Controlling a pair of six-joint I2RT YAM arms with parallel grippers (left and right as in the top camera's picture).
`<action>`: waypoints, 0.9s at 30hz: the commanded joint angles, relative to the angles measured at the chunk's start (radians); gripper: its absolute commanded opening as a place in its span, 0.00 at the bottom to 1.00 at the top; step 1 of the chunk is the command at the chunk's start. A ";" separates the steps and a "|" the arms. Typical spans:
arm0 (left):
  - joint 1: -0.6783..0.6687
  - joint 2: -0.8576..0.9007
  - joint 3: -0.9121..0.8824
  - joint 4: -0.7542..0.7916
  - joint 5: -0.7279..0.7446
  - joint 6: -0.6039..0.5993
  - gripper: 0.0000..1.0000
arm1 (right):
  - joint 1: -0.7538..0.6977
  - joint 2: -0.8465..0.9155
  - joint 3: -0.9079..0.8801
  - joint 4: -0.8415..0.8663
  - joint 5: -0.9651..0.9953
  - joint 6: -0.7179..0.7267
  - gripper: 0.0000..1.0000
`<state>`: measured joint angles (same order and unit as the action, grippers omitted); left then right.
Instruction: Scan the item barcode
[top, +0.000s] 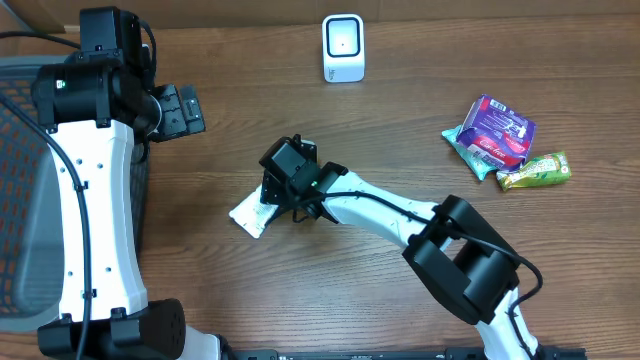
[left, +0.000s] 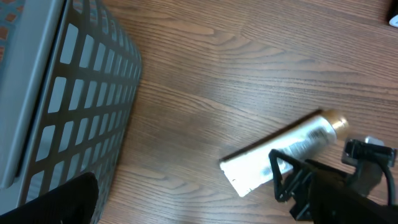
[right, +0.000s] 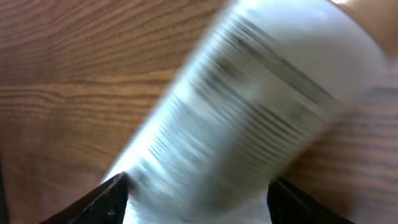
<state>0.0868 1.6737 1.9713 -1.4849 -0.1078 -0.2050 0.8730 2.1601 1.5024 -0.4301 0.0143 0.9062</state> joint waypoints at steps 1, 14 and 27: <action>-0.002 0.000 0.000 0.001 0.001 0.018 1.00 | 0.003 0.059 -0.008 0.003 0.045 0.003 0.72; -0.002 0.000 0.000 0.001 0.001 0.018 1.00 | -0.062 0.046 0.021 -0.077 -0.149 -0.204 0.46; -0.002 0.000 0.000 0.001 0.002 0.018 1.00 | -0.190 -0.011 0.042 -0.253 -0.298 -0.572 0.56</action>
<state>0.0868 1.6737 1.9713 -1.4849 -0.1078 -0.2054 0.6971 2.1654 1.5417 -0.6750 -0.2779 0.4831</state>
